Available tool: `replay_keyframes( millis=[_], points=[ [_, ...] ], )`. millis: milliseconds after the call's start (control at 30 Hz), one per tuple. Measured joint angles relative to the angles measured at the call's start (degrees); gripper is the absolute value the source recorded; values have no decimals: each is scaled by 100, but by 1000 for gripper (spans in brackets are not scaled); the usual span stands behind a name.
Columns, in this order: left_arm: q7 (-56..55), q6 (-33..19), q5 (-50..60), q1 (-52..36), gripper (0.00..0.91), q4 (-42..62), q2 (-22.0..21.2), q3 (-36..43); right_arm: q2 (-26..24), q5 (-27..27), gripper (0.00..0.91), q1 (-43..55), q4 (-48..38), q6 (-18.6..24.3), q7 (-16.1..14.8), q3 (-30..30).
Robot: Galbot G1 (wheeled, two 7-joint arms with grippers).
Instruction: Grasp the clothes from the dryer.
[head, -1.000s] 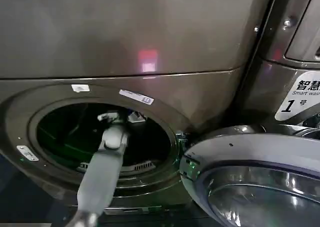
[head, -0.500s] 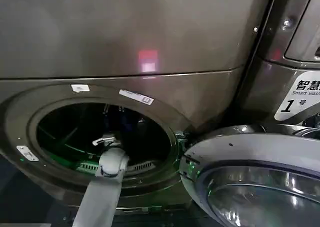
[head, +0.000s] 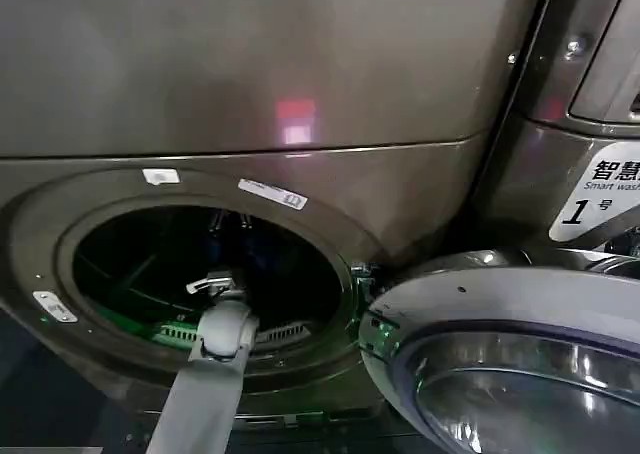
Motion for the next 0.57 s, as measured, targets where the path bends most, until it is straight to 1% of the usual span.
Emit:
replay_keyframes(
  millis=[200, 567],
  points=[
    [79, 140, 54, -10, 0, 9, -31, -9, -2, 12, 907, 64, 70, -51, -25, -71],
    [271, 228, 68, -139, 0, 115, -28, 36, -5, 28, 907, 50, 132, -78, -73, -72]
  ],
)
